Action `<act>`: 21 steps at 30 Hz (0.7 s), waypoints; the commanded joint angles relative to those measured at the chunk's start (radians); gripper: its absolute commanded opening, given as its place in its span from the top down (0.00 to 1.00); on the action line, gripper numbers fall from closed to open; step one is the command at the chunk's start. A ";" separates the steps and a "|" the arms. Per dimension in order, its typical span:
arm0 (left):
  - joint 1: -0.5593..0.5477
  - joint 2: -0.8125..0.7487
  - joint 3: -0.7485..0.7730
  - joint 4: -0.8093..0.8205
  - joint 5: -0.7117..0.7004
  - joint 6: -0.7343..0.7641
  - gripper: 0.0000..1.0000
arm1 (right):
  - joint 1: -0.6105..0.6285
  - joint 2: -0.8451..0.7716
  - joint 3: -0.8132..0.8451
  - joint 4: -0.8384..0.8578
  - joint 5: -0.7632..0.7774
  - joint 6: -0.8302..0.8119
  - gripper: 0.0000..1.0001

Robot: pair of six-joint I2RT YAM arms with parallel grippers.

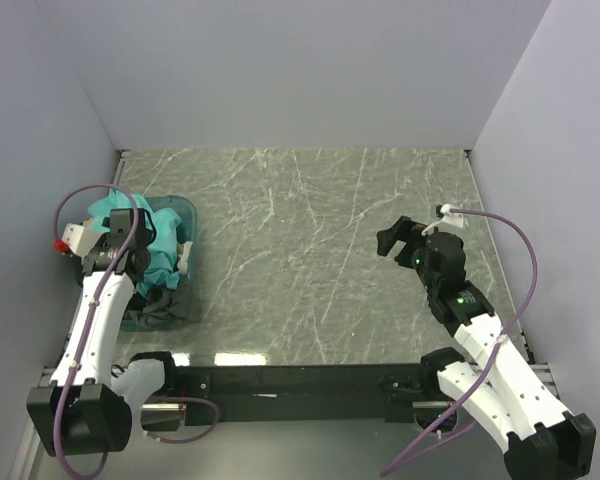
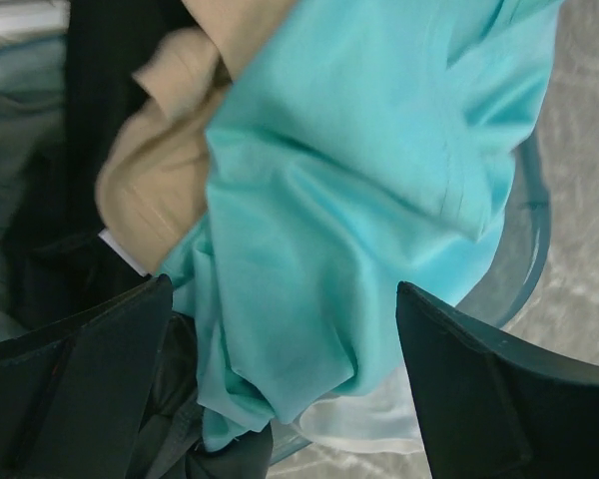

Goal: Fold and stack the t-shirts
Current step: Grab the tshirt from the pile

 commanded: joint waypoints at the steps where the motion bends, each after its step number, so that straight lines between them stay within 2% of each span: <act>1: 0.002 0.026 -0.018 0.121 0.128 0.096 0.00 | -0.004 -0.007 0.010 0.007 0.004 -0.006 0.01; 5: 0.004 0.104 -0.006 0.119 0.143 0.119 0.02 | -0.003 -0.017 0.004 -0.001 0.035 -0.006 0.01; 9: 0.002 0.122 0.011 0.090 0.120 0.111 0.12 | -0.003 -0.031 -0.001 0.013 0.041 -0.009 0.01; 17: 0.002 0.087 0.003 0.115 0.097 0.124 0.53 | -0.003 -0.013 0.016 -0.019 0.059 -0.009 0.01; 18: 0.002 0.089 0.006 0.113 0.089 0.121 0.66 | -0.004 -0.016 0.016 -0.021 0.062 -0.009 0.01; 21: 0.002 0.093 0.000 0.133 0.104 0.131 0.85 | -0.004 -0.031 0.004 -0.007 0.058 -0.009 0.01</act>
